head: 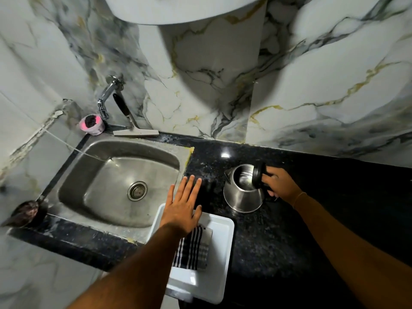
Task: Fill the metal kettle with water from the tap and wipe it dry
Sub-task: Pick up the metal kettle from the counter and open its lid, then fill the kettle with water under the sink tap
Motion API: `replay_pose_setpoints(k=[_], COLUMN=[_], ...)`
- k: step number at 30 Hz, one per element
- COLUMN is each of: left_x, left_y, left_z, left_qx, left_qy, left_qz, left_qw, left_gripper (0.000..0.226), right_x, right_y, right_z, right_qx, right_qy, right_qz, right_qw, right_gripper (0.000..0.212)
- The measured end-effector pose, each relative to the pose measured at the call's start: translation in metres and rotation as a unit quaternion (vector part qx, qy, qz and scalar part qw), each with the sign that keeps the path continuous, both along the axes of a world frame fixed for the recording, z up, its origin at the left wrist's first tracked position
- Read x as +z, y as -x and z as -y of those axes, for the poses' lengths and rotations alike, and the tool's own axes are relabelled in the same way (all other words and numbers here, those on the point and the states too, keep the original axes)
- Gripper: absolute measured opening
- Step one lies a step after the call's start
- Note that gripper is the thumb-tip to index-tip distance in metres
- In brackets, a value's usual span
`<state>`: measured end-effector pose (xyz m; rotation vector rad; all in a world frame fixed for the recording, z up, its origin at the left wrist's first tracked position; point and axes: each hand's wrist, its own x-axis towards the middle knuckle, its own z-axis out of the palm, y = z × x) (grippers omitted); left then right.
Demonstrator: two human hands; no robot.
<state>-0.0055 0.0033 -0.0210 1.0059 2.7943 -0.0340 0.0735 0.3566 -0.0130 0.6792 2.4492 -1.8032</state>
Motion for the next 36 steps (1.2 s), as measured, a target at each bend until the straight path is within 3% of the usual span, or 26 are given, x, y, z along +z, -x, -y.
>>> replay_pose_setpoints(k=[5,9,12,14,17,21,29,32,36], left_x=[0.005,0.025,0.035,0.039,0.048,0.068,0.11,0.112,0.111], left_y=[0.006,0.018,0.025,0.033,0.061,0.118,0.312,0.369,0.412], left_z=[0.023,0.048,0.076,0.097,0.124,0.144,0.17,0.169,0.168], left_qx=[-0.001,-0.014,-0.029,-0.007,0.072,0.135,0.239,0.227,0.2], left_qy=[0.01,0.021,0.051,0.059,0.048,0.026,-0.081,-0.105,-0.092], left_qz=[-0.025,-0.059,-0.073,-0.081,-0.092,-0.066,-0.061,-0.05,-0.044], left_qw=[1.0,0.998,0.996,0.995,0.992,0.988,0.966,0.967,0.975], left_gripper=[0.086,0.09,0.091,0.084,0.075,0.075,0.06,0.063,0.062], right_x=[-0.013,-0.006,0.01,0.027,0.053,0.088,0.09,0.075,0.059], right_y=[0.01,0.026,0.023,0.018,0.022,0.032,0.135,0.178,0.231], right_z=[0.021,0.03,0.032,0.038,0.06,0.102,0.256,0.303,0.358], right_qx=[-0.104,-0.171,-0.221,-0.222,-0.184,-0.186,-0.181,-0.192,-0.225], right_qy=[0.088,0.099,0.084,0.053,0.047,0.09,0.055,0.033,0.04], right_qz=[-0.024,-0.059,-0.071,-0.088,-0.114,-0.138,-0.12,-0.113,-0.103], right_qw=[0.99,0.979,0.969,0.97,0.975,0.969,0.975,0.974,0.968], right_gripper=[0.019,0.049,0.056,0.047,0.017,0.029,0.019,0.023,0.004])
